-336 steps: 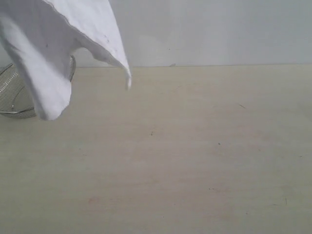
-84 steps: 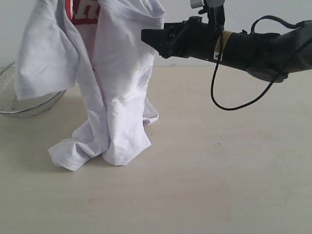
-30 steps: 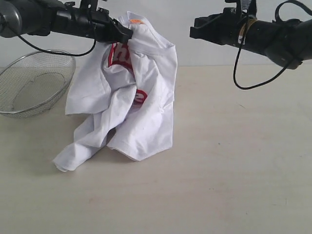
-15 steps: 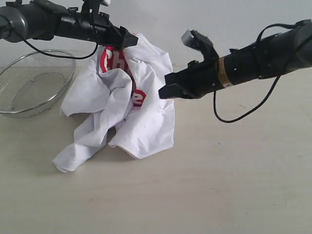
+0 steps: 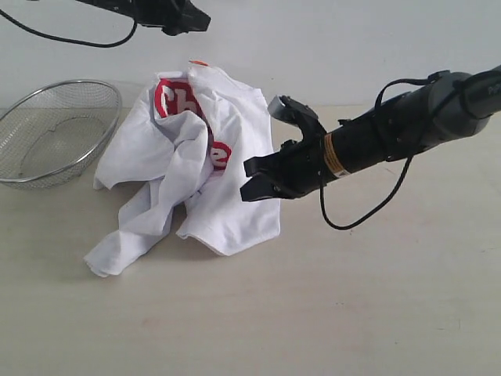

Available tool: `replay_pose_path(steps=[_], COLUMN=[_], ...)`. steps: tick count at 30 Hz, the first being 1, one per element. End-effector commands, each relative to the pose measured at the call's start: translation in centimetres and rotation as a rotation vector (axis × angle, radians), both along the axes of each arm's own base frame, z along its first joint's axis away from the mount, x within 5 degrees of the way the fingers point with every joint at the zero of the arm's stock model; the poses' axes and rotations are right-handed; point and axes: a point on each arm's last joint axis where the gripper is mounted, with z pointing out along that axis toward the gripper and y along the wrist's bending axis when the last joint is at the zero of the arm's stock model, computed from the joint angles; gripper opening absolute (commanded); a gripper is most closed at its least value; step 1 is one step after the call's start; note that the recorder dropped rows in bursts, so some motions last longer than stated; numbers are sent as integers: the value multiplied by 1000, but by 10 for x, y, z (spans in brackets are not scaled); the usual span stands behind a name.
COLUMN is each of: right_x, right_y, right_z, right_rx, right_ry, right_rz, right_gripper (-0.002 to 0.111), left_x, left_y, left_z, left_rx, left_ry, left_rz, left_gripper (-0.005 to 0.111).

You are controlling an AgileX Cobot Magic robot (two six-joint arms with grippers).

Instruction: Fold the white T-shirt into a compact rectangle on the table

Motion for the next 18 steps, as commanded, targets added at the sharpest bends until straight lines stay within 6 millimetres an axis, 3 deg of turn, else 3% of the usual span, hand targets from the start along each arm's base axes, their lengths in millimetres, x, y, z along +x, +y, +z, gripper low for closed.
replay_pose_path(steps=[1, 2, 12, 18], right_x=[-1, -1, 8, 15], right_y=[-3, -3, -13, -23], right_z=[-22, -26, -41, -44], right_rx=[-3, -7, -119, -207], right_ry=[60, 68, 44, 0], right_rz=[-8, -10, -126, -210], right_gripper=[1, 1, 1, 1], left_x=[-21, -24, -35, -44], left_y=[-4, -4, 0, -1], left_z=[16, 16, 9, 18], left_rx=[1, 9, 63, 43], left_ry=[99, 118, 300, 341], left_rz=[-102, -126, -113, -137], left_gripper=[10, 5, 4, 4])
